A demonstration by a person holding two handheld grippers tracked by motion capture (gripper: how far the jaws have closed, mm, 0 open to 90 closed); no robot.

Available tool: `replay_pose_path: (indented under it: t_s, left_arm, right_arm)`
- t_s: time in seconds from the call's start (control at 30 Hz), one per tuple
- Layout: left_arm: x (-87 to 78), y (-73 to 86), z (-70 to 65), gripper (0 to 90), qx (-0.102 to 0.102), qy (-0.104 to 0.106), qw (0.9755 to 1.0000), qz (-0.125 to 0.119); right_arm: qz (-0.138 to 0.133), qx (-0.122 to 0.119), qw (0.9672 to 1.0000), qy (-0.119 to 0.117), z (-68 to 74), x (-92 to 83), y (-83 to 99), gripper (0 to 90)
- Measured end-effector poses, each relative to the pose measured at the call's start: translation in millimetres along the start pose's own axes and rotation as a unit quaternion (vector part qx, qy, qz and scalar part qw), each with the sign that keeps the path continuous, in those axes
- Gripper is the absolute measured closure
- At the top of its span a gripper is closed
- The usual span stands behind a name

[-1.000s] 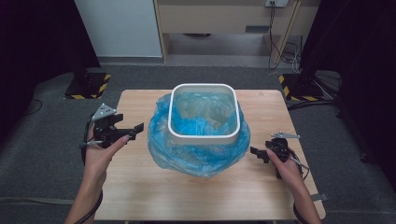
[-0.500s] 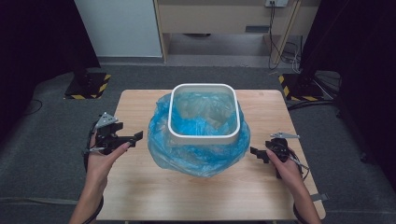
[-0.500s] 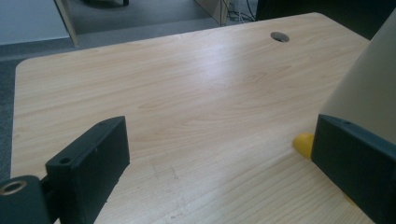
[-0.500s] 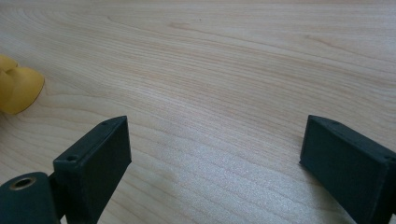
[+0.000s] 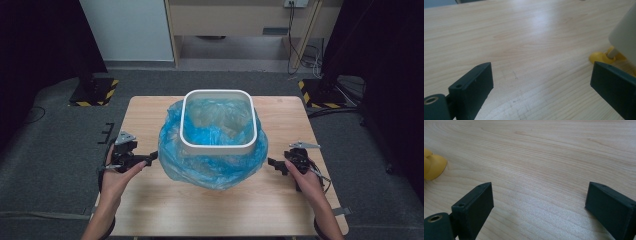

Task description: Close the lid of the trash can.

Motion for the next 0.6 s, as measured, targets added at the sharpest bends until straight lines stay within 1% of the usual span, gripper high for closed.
replay_pose_path:
  t_s: [0.17,0.4,0.6]
  left_arm:
    - [11.6,8.6,-3.0,3.9,0.005,-0.001,0.9998,0.018]
    - [24.5,18.9,-8.5,3.9,0.008,0.005,0.9992,0.039]
    - [36.4,27.0,-12.0,3.8,0.007,0.011,0.9978,0.066]
  right_arm:
    - [0.000,0.001,1.0000,0.000,0.3,0.0,0.1,7.7]
    - [0.000,0.000,1.0000,0.000,0.8,0.1,0.1,7.6]
    - [0.001,0.000,1.0000,0.001,0.8,-0.1,0.4,7.5]
Point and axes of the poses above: each handheld gripper's, and its own axes: x roughly forward along the jaws, y roughly out of its underside, z roughly to its left, the point moved 1 cm from there along x, roughly forward along the jaws, and after that the axes turned 11 degrees about z, right-handed, at the moved point
